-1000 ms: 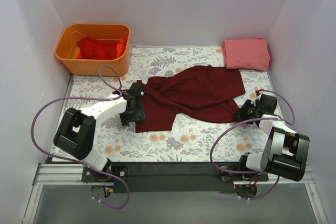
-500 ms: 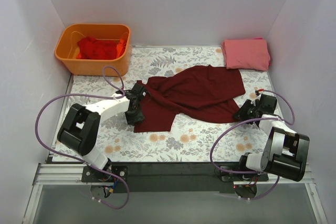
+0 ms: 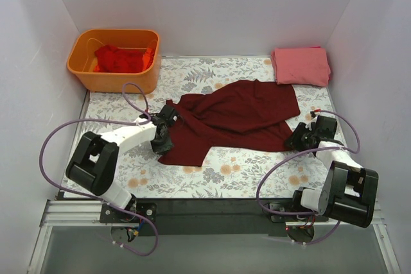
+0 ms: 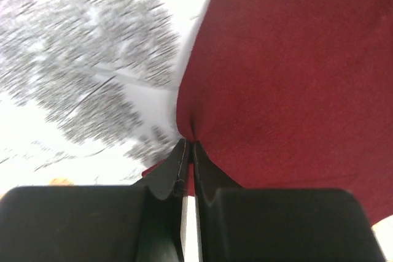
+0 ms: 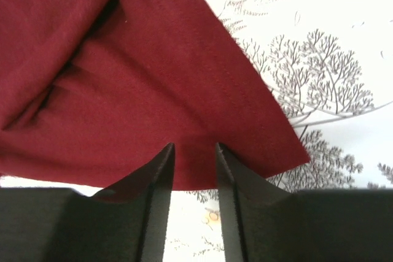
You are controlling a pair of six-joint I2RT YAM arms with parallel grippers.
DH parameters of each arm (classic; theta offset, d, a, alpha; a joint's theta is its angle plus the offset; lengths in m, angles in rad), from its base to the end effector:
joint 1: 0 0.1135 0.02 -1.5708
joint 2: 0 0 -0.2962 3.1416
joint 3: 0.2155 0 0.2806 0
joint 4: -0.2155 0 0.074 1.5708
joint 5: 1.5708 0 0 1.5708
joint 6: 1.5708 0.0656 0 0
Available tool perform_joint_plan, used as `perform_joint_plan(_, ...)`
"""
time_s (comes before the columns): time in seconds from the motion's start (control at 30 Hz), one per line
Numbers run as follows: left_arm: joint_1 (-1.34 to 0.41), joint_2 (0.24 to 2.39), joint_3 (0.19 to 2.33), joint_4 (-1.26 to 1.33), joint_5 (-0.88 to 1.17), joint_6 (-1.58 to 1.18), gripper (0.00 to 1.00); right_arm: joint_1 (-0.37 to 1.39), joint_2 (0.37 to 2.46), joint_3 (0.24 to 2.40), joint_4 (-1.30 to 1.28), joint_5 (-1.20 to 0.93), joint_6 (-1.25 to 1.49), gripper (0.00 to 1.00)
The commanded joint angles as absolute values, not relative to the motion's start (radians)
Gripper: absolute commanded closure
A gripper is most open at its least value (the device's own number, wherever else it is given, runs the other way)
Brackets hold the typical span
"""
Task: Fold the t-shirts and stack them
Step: Flatten the tshirt out
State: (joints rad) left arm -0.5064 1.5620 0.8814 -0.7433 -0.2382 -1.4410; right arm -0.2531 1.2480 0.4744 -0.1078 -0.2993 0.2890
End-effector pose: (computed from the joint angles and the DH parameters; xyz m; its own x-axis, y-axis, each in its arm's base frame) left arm 0.2597 -0.1263 0.1476 -0.5494 -0.7972 -0.2504 -0.8007 0.5879 -0.1149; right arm 0.2478 -0.0441 0.1403 -0.6996 0.4623 -0.5449 0.2682 0.8767 0.3994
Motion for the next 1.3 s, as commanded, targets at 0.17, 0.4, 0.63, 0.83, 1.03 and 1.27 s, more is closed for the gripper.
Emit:
perform_joint_plan(0.17, -0.508, 1.346, 0.864, -0.839, -0.368, -1.479, 1.0, -0.175, 1.123, 0.544, -0.342, -0.029, 0.264, 0.46)
perform_joint_plan(0.4, -0.508, 1.25, 0.781, -0.747, -0.396, -1.451, 1.0, -0.156, 1.02, 0.567, -0.437, 0.093, 0.305, 0.41)
perform_joint_plan(0.63, -0.508, 1.203, 0.712, -0.66, -0.35, -1.421, 1.0, -0.155, 1.074, 0.617, -0.515, 0.076, 0.324, 0.41)
perform_joint_plan(0.83, -0.5, 1.161, 0.707, -0.655, -0.362, -1.408, 1.0, -0.155, 1.101, 0.615, -0.499, 0.078, 0.35, 0.41)
perform_joint_plan(1.03, -0.482, 1.146, 0.704, -0.641, -0.334, -1.399, 1.0, -0.123, 1.175, 0.62, -0.503, 0.081, 0.353, 0.42)
perform_joint_plan(1.27, -0.472, 1.144, 0.701, -0.632, -0.311, -1.391, 1.0, -0.043, 1.252, 0.629, -0.503, 0.139, 0.38, 0.44)
